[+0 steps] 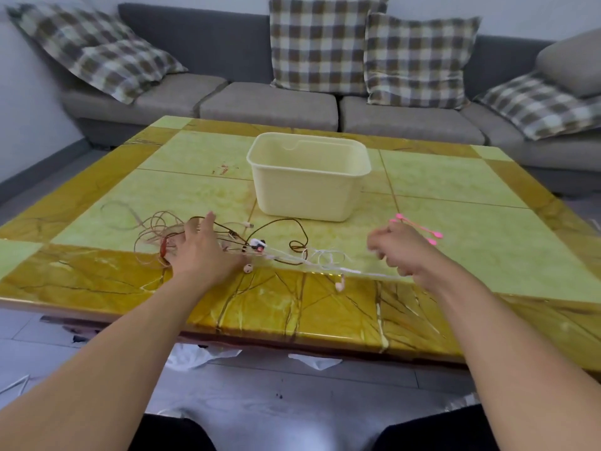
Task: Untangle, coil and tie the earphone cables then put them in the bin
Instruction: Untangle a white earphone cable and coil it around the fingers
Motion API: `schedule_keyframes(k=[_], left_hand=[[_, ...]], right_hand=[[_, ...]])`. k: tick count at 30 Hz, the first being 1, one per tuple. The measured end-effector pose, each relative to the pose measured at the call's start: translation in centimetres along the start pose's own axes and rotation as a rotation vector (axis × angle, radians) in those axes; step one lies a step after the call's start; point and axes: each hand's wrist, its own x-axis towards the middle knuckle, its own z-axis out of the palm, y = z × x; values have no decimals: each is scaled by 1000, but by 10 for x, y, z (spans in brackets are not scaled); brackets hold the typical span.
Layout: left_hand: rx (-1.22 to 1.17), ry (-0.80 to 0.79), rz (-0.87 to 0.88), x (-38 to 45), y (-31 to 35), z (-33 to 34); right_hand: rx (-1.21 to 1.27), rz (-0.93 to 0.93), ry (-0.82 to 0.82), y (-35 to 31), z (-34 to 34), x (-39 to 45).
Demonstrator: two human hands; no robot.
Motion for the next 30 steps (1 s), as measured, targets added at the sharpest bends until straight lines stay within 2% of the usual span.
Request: schedule_keyframes(k=[3, 5, 8, 10, 12, 16, 22, 26, 30], left_hand=[[-17, -58, 17, -8, 4, 3], [-7, -63, 99, -15, 9, 6], [-12, -83, 202, -19, 12, 8], [-69, -61, 220, -20, 16, 8], [-152, -32, 210, -21, 22, 7], [-131, -41, 160, -25, 29, 14], [61, -106, 219, -23, 21, 27], [55, -102, 224, -23, 21, 28], [9, -25, 152, -22, 28, 18]], right_hand=[[-229, -12, -141, 8, 11, -4], [-273, -84, -132, 8, 18, -6], [-107, -190, 45, -3, 25, -5], [65, -256, 200, -11, 27, -2], [178, -303, 261, -18, 29, 5], [304, -265, 192, -25, 38, 25], [346, -228, 103, -43, 61, 46], [232, -223, 26, -51, 71, 46], [-44, -331, -50, -44, 76, 48]])
